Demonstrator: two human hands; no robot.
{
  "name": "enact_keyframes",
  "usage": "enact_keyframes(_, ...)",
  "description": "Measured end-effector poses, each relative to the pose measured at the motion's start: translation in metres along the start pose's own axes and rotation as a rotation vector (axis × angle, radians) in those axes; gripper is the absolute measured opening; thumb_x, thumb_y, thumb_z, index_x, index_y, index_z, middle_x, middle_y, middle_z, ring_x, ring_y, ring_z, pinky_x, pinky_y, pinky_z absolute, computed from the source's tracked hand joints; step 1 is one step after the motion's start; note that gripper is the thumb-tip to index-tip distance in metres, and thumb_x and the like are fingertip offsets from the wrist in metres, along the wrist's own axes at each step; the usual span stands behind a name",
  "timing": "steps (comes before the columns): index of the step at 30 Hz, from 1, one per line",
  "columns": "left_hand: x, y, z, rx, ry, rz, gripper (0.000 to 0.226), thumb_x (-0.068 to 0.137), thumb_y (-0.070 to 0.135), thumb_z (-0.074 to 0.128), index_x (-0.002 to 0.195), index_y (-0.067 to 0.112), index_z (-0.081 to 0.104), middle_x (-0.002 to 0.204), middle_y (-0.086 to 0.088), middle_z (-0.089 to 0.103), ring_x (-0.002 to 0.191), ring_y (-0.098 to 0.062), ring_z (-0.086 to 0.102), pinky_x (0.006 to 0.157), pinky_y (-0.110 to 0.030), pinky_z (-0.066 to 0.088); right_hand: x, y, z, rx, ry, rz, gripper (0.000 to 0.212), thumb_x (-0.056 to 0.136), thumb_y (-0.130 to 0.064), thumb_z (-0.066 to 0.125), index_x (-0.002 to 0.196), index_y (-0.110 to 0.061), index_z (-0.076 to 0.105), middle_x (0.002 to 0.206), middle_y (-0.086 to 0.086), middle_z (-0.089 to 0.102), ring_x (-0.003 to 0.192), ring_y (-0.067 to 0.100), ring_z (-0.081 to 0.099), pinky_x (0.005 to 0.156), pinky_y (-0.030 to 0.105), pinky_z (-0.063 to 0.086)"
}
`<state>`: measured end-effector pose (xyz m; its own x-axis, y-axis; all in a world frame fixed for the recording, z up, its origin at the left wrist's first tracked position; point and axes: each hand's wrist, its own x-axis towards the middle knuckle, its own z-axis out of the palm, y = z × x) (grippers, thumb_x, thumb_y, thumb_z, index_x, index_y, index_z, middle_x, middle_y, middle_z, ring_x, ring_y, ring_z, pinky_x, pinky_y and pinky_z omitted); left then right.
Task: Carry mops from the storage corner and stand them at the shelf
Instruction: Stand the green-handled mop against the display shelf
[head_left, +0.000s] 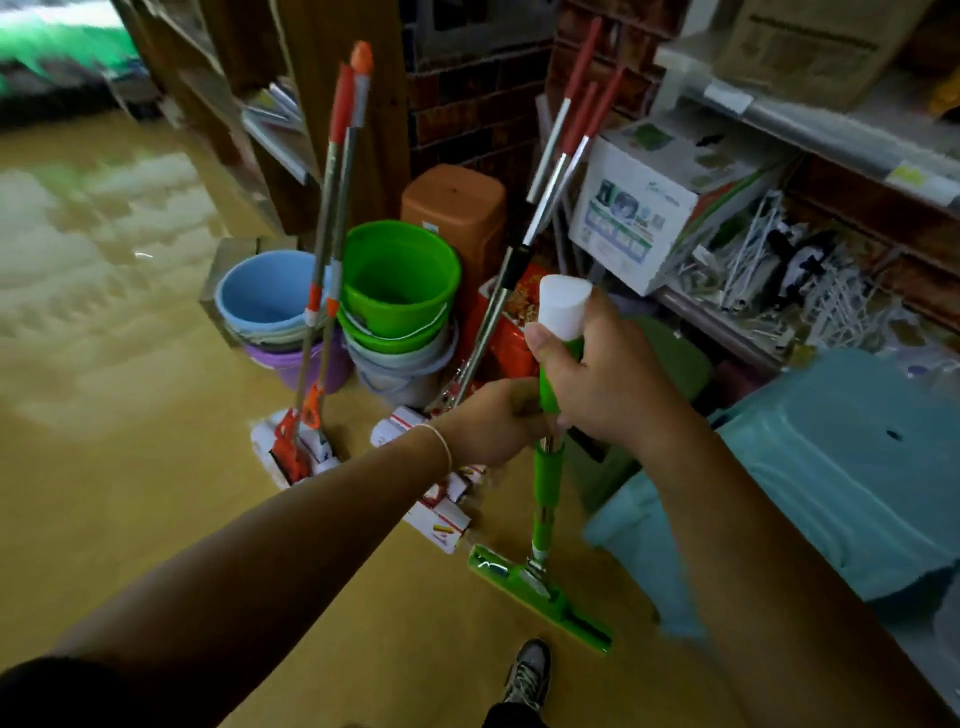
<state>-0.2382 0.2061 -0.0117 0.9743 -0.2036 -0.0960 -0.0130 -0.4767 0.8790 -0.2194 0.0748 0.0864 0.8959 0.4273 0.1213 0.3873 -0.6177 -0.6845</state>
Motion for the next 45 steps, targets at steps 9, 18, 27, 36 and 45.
enact_keyframes(9, -0.146, -0.018, -0.124, -0.010, 0.180, -0.028, 0.033, 0.092, 0.040, 0.062, 0.108, 0.012, 0.066, 0.100, -0.005, 0.072, 0.090, -0.021, 0.067, 0.086, -0.040, 0.055, -0.008, -0.163, 0.079, -0.012, -0.086, -0.200, 0.041, 0.099, -0.040, 0.056, 0.131, -0.015, 0.047, 0.098, -0.009, 0.048, 0.094, 0.012, 0.047, 0.067, 0.022, 0.035)
enact_keyframes(18, -0.277, -0.057, -0.215, -0.027, 0.456, -0.128, 0.048, 0.084, 0.058, 0.054, 0.109, 0.018, 0.062, 0.100, -0.005, 0.068, 0.087, -0.014, 0.059, 0.086, -0.044, 0.050, -0.006, -0.294, 0.168, 0.078, -0.233, -0.485, 0.045, 0.098, -0.037, 0.058, 0.134, -0.012, 0.047, 0.116, 0.002, 0.056, 0.105, 0.017, 0.055, 0.084, 0.027, 0.039)
enact_keyframes(27, -0.384, -0.085, -0.294, 0.062, 0.864, -0.299, 0.030, 0.093, 0.043, 0.060, 0.102, 0.014, 0.064, 0.095, -0.005, 0.070, 0.087, -0.018, 0.066, 0.088, -0.044, 0.054, 0.008, -0.407, 0.261, 0.174, -0.485, -0.749, 0.039, 0.099, -0.042, 0.054, 0.126, -0.016, 0.044, 0.102, -0.001, 0.054, 0.094, 0.020, 0.058, 0.078, 0.036, 0.049)
enact_keyframes(36, -0.448, -0.143, -0.395, 0.045, 1.178, -0.389, 0.056, 0.070, 0.067, 0.063, 0.092, 0.017, 0.068, 0.088, -0.011, 0.070, 0.085, -0.029, 0.069, 0.079, -0.054, 0.056, 0.060, -0.517, 0.360, 0.249, -0.661, -0.933, 0.047, 0.099, -0.043, 0.053, 0.135, -0.014, 0.042, 0.111, 0.002, 0.055, 0.097, 0.017, 0.055, 0.073, 0.029, 0.041)
enact_keyframes(45, -0.473, -0.195, -0.513, 0.021, 1.319, -0.452, 0.027, 0.083, 0.034, 0.074, 0.092, 0.008, 0.070, 0.088, -0.012, 0.072, 0.084, -0.027, 0.069, 0.082, -0.047, 0.057, 0.135, -0.609, 0.453, 0.303, -0.730, -1.045, 0.046, 0.097, -0.043, 0.057, 0.130, -0.013, 0.047, 0.107, -0.003, 0.055, 0.097, 0.014, 0.054, 0.068, 0.023, 0.039)
